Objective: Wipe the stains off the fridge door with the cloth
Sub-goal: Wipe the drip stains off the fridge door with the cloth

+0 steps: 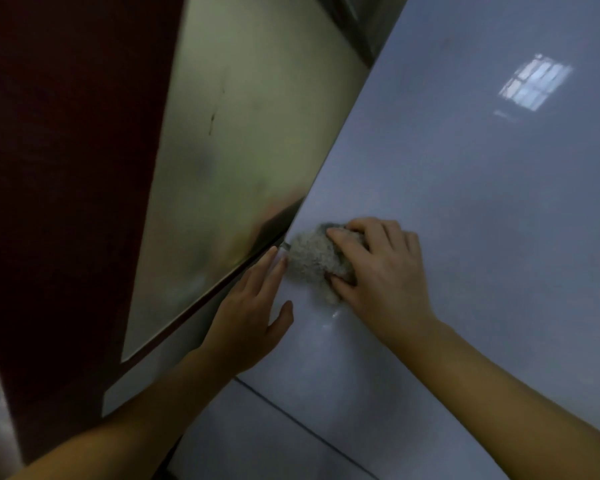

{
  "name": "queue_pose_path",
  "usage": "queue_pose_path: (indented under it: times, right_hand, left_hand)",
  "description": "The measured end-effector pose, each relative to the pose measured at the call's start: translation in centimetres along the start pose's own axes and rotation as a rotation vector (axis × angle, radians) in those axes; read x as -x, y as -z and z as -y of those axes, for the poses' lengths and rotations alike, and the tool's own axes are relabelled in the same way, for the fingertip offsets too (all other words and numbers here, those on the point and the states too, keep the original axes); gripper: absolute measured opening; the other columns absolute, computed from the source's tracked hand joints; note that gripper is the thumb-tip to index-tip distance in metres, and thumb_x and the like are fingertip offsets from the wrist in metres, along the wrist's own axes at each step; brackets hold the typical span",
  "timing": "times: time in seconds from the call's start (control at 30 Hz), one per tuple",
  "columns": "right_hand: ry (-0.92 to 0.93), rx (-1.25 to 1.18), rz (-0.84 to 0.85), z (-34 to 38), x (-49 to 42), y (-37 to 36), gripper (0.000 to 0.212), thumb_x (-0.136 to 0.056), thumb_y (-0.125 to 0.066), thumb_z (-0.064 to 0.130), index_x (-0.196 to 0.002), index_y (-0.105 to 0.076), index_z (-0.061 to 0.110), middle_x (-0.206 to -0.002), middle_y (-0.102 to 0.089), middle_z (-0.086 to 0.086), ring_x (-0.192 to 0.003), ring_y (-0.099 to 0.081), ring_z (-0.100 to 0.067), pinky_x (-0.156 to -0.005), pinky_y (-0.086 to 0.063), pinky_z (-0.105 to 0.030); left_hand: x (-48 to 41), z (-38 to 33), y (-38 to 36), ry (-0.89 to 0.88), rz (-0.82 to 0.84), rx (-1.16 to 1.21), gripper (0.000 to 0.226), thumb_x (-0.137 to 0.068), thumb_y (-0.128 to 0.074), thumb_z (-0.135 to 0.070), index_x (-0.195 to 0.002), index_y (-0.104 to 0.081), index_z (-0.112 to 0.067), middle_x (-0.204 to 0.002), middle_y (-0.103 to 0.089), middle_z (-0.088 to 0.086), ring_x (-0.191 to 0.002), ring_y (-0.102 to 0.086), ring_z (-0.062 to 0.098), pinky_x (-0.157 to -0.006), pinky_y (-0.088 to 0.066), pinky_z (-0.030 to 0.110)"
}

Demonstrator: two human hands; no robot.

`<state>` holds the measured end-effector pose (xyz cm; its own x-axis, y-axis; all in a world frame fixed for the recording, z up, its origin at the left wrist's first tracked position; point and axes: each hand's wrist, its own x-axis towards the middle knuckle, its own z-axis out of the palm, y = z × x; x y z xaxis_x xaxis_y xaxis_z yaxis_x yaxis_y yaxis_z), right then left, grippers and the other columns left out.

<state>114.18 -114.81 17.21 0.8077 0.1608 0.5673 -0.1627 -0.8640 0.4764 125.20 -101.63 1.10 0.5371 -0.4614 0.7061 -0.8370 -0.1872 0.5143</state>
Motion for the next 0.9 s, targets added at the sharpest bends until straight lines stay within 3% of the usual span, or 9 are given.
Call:
queue_pose_path:
  times: [0.23,0.43,0.73,0.9]
  right_hand:
    - [0.027,0.0,0.084,-0.6,4.3,-0.4,0.053,-0.076,-0.082,0.038,-0.123,-0.07,0.016,-0.118,-0.066,-0.008,-0.105,-0.061,-0.03,-0.081,-0.04,-0.039]
    - [-0.005,-0.017,-0.02,-1.1,1.2,0.0,0.051,-0.082,-0.063,0.045,-0.124,-0.068,0.017,-0.116,-0.063,-0.007,-0.104,-0.055,-0.029,-0.08,-0.036,-0.039]
    - [-0.015,-0.028,0.033,0.5,4.2,-1.8,0.052,-0.08,-0.08,0.036,-0.127,-0.067,0.017,-0.119,-0.064,-0.008,-0.107,-0.056,-0.028,-0.082,-0.04,-0.038]
    - [-0.038,0.003,-0.049,-1.9,4.6,0.2,0.054,-0.073,-0.083,0.03,-0.123,-0.069,0.017,-0.114,-0.064,-0.008,-0.101,-0.053,-0.029,-0.077,-0.034,-0.037]
  left_hand:
    - [0.1,-0.9,0.2,0.056,-0.027,-0.014,0.07,-0.095,-0.049,-0.037,-0.153,-0.037,0.001,-0.159,-0.039,0.018,-0.145,-0.043,0.029,-0.114,-0.041,0.033]
    - [-0.5,-0.9,0.3,0.079,-0.031,-0.001,0.068,-0.095,-0.048,-0.038,-0.151,-0.039,0.0,-0.155,-0.045,0.015,-0.142,-0.046,0.026,-0.114,-0.036,0.027]
    - [-0.7,-1.3,0.0,0.14,-0.043,0.072,0.07,-0.093,-0.047,-0.041,-0.152,-0.039,-0.003,-0.154,-0.045,0.014,-0.142,-0.045,0.025,-0.111,-0.039,0.029]
    - [-0.7,-1.2,0.6,0.139,-0.024,0.07,0.066,-0.095,-0.05,-0.035,-0.151,-0.04,-0.002,-0.154,-0.045,0.012,-0.141,-0.046,0.026,-0.112,-0.039,0.028]
